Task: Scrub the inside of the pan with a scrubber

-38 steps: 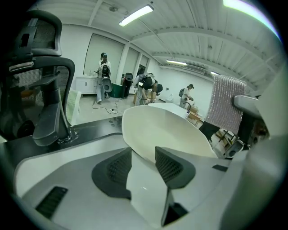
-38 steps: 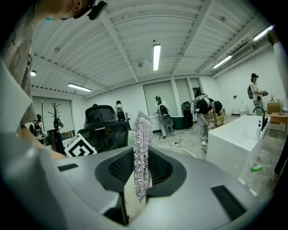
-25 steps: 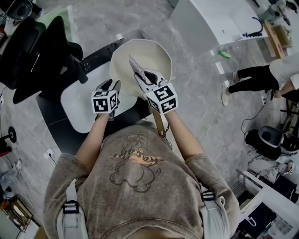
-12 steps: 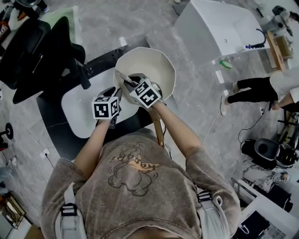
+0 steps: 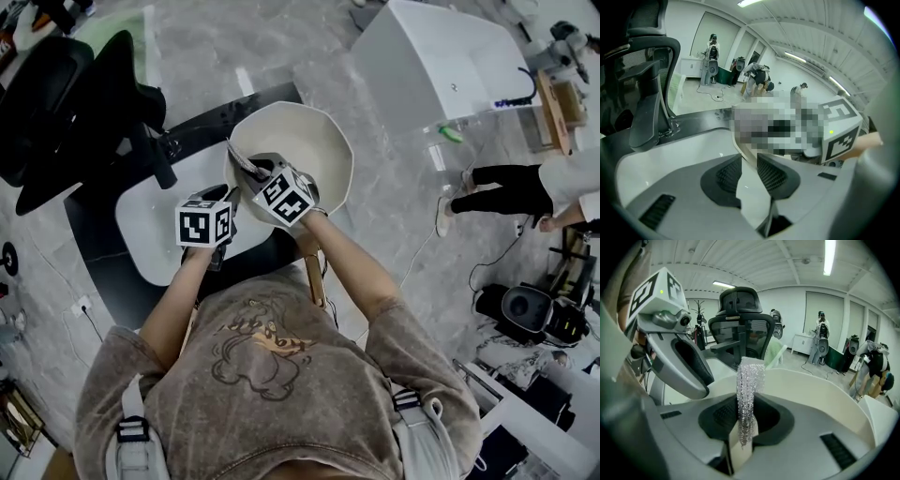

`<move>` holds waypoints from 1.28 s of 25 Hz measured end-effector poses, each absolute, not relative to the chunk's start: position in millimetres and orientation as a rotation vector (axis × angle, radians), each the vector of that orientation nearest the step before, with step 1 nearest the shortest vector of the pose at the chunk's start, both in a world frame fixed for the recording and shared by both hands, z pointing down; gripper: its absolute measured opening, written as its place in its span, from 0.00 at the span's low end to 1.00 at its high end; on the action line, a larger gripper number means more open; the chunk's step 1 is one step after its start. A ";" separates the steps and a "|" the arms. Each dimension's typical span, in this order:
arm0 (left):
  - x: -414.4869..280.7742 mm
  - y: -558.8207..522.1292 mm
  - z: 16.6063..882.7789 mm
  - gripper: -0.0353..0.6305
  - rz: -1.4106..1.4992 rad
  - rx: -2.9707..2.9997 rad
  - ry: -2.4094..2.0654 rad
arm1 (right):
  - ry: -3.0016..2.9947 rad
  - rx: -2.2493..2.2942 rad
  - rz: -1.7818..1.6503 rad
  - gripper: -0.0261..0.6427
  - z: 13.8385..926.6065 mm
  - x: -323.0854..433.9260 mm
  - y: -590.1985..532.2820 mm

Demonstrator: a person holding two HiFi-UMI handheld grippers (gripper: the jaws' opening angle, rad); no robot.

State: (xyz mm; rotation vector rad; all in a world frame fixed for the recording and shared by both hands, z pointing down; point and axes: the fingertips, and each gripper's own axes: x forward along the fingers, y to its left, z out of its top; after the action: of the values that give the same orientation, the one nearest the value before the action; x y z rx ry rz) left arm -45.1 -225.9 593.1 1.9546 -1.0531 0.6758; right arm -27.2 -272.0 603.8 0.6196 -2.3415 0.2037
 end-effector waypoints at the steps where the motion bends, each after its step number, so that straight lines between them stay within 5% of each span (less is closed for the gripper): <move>1: -45.7 -225.5 593.6 0.22 0.680 1.954 -1.040 | -2.341 0.603 0.182 0.17 605.2 -29.3 -270.4; 17: -48.8 -223.0 592.2 0.21 0.752 2.005 -0.836 | -2.130 0.665 -0.165 0.17 633.2 -32.7 -321.2; 32: -49.3 -223.0 592.4 0.19 0.730 1.982 -0.797 | -1.819 0.668 -0.402 0.18 635.6 39.1 -353.5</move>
State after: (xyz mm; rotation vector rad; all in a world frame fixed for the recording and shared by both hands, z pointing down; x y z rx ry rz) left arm -49.3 -223.0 592.4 1.9816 -0.7967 0.7301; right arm 39.1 -353.5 635.6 0.6676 -1.8188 -0.4020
